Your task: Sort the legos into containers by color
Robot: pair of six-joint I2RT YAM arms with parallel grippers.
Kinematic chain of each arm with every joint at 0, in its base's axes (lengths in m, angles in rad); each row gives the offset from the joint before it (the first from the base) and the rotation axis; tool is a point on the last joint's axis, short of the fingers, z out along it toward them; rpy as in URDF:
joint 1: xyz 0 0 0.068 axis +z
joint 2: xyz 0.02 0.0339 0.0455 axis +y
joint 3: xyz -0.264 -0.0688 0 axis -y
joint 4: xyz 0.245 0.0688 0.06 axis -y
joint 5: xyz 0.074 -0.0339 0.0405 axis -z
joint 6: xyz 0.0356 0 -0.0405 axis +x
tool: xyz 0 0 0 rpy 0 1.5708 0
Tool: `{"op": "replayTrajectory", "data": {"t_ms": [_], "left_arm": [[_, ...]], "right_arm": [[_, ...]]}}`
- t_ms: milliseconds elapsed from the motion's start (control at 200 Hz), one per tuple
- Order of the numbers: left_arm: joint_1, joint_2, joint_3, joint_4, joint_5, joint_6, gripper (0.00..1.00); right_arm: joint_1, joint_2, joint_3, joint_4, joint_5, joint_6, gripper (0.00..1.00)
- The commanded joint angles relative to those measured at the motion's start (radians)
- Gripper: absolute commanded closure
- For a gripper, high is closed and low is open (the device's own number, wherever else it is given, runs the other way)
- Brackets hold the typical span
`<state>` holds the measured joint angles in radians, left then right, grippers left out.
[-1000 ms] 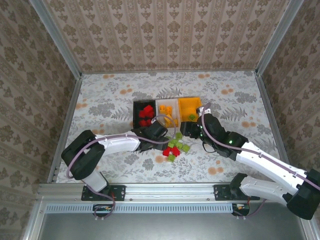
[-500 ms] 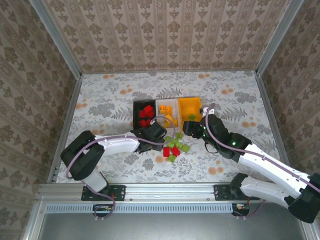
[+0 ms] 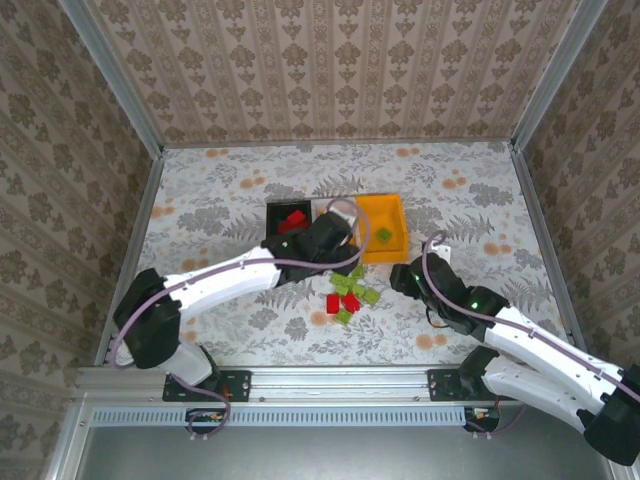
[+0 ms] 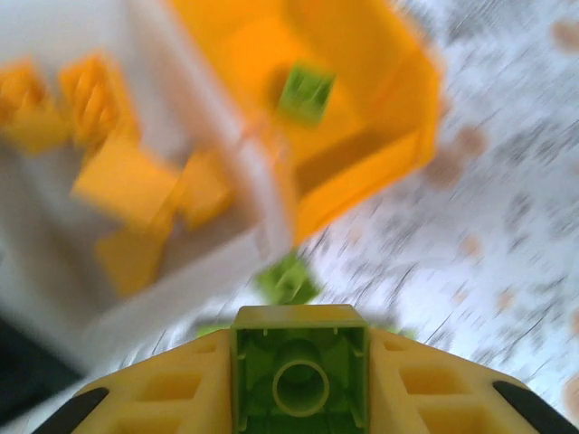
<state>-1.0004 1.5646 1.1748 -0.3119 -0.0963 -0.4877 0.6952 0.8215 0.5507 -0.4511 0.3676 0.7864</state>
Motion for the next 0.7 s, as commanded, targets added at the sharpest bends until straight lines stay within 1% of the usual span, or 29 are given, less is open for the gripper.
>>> {"op": "replayTrajectory", "data": {"t_ms": [0, 160, 210, 295, 365, 455, 530, 585, 695], "left_arm": [[0.029, 0.163, 0.19, -0.025, 0.08, 0.073, 0.66], [0.077, 0.393, 0.443, -0.061, 0.158, 0.083, 0.66], [0.082, 0.457, 0.517, -0.086, 0.166, 0.09, 0.63], [0.09, 0.547, 0.633, -0.137, 0.176, 0.095, 0.56], [0.098, 0.584, 0.688, -0.157, 0.184, 0.088, 0.45], [0.103, 0.566, 0.695, -0.137, 0.199, 0.072, 0.34], [0.1, 0.503, 0.659, -0.105, 0.198, 0.066, 0.25], [0.097, 0.442, 0.606, -0.071, 0.198, 0.06, 0.2], [0.091, 0.293, 0.444, 0.012, 0.201, 0.031, 0.13]], "right_arm": [[-0.007, -0.068, -0.05, -0.079, 0.032, 0.058, 0.28], [-0.008, -0.129, -0.08, -0.13, 0.002, 0.056, 0.28], [-0.008, -0.134, -0.084, -0.132, -0.008, 0.048, 0.28], [-0.009, -0.129, -0.091, -0.115, -0.044, 0.023, 0.28], [-0.008, -0.112, -0.095, -0.089, -0.082, -0.003, 0.28], [-0.008, -0.077, -0.095, -0.042, -0.125, -0.03, 0.28], [-0.008, -0.036, -0.091, -0.001, -0.168, -0.052, 0.28], [-0.008, -0.006, -0.089, 0.033, -0.197, -0.063, 0.28], [-0.006, 0.061, -0.082, 0.1, -0.261, -0.096, 0.28]]}}
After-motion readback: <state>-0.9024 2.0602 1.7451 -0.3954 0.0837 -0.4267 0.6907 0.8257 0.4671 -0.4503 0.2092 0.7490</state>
